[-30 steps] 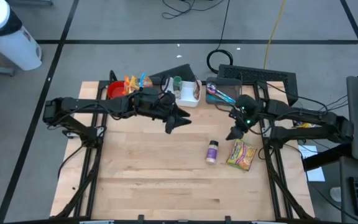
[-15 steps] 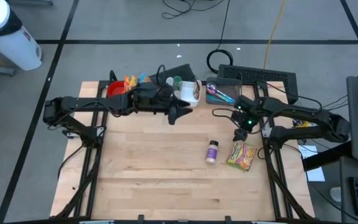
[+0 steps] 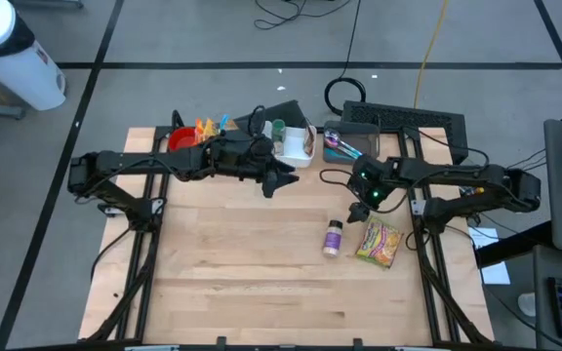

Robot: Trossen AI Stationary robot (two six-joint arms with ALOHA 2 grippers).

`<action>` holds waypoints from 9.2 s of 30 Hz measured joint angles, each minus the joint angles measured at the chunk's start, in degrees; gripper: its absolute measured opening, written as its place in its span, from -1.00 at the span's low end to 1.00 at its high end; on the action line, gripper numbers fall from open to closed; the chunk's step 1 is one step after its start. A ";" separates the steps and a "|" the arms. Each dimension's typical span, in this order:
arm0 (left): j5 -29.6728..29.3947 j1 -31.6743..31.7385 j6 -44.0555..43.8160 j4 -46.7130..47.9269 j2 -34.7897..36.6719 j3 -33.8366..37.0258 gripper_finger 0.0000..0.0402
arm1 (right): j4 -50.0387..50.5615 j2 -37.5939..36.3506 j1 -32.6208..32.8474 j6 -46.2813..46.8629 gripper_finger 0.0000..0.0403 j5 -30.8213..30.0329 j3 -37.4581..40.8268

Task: Pick & Place Food Item
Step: Put the purple seasoning bottle into the white bin

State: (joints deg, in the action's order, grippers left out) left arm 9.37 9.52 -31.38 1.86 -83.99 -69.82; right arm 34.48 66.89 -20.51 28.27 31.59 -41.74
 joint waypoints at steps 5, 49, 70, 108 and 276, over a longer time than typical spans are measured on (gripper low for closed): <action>4.78 -0.93 2.32 10.59 0.00 0.00 0.11 | -2.11 0.00 4.30 13.58 0.24 -1.76 0.00; 0.50 -10.29 12.20 24.08 0.00 0.00 0.11 | -17.79 0.00 32.08 44.53 0.24 -46.57 0.00; -1.99 -10.17 11.34 21.28 0.00 0.00 0.11 | -22.65 4.07 29.71 66.67 0.67 -35.70 10.32; -2.02 -10.14 11.91 21.96 0.00 0.00 0.11 | -42.03 5.31 29.98 71.69 0.95 -40.56 14.47; -8.07 -14.53 11.56 26.60 0.00 0.02 0.11 | -11.07 28.57 42.97 95.75 -0.03 -41.85 -16.83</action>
State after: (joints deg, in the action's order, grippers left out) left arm 1.30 -5.01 -19.81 28.46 -83.99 -69.80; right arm 23.41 95.47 22.46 124.02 -10.27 -58.57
